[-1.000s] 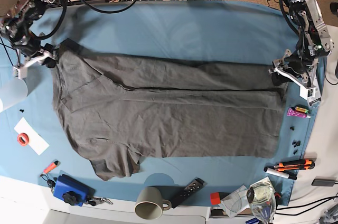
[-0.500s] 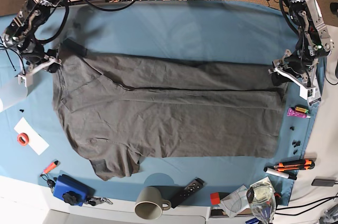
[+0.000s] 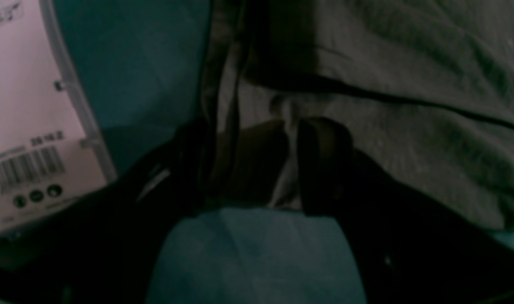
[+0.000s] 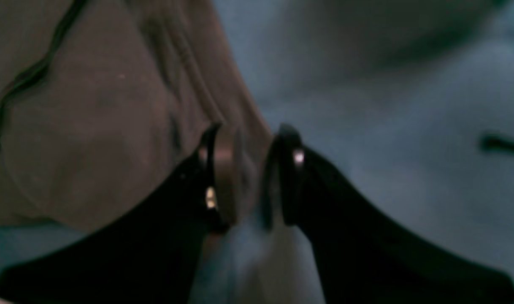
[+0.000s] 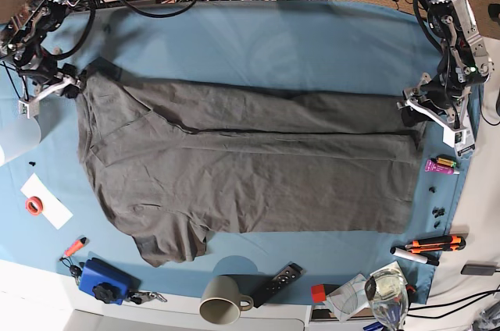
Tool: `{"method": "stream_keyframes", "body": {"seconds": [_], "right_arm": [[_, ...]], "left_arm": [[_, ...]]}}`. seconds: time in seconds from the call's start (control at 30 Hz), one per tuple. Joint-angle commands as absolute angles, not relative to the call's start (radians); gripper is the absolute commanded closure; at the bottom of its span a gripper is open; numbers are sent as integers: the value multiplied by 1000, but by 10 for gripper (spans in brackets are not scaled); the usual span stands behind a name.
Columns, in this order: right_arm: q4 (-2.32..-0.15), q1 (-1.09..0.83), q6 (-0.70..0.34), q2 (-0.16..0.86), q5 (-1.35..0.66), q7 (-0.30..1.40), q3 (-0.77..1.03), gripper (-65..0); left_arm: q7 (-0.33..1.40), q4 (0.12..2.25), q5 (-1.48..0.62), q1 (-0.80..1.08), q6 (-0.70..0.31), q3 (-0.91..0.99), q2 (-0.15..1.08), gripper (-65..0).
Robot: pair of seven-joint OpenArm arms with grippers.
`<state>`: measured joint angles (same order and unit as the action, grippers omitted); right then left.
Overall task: Fold the T-shirt properly
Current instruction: 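Grasp the folded edge again with both grippers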
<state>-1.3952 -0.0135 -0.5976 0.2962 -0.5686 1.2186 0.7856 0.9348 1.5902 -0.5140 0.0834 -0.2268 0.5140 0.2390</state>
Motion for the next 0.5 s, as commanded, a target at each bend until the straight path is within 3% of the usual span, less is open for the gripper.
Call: {"method": "stream_keyframes", "body": {"seconds": [0.0, 0.23, 0.33, 0.37, 0.47], "right_arm": [[-1369, -9, -598, 308, -542, 1230, 777, -159], [-1246, -11, -609, 308, -482, 1205, 765, -158], [-1246, -12, -613, 314, -482, 1224, 765, -67], [-1246, -12, -613, 315, -482, 1230, 765, -11], [-1248, -15, -618, 314, -481, 1231, 765, 0]], "left_arm": [[972, 1592, -517, 83, -231, 513, 244, -335], [972, 1592, -517, 83, -231, 513, 244, -335], [972, 1592, -517, 83, -231, 513, 244, -334], [972, 1592, -517, 83, -231, 513, 244, -317], [973, 1592, -517, 83, -230, 513, 244, -148]]}}
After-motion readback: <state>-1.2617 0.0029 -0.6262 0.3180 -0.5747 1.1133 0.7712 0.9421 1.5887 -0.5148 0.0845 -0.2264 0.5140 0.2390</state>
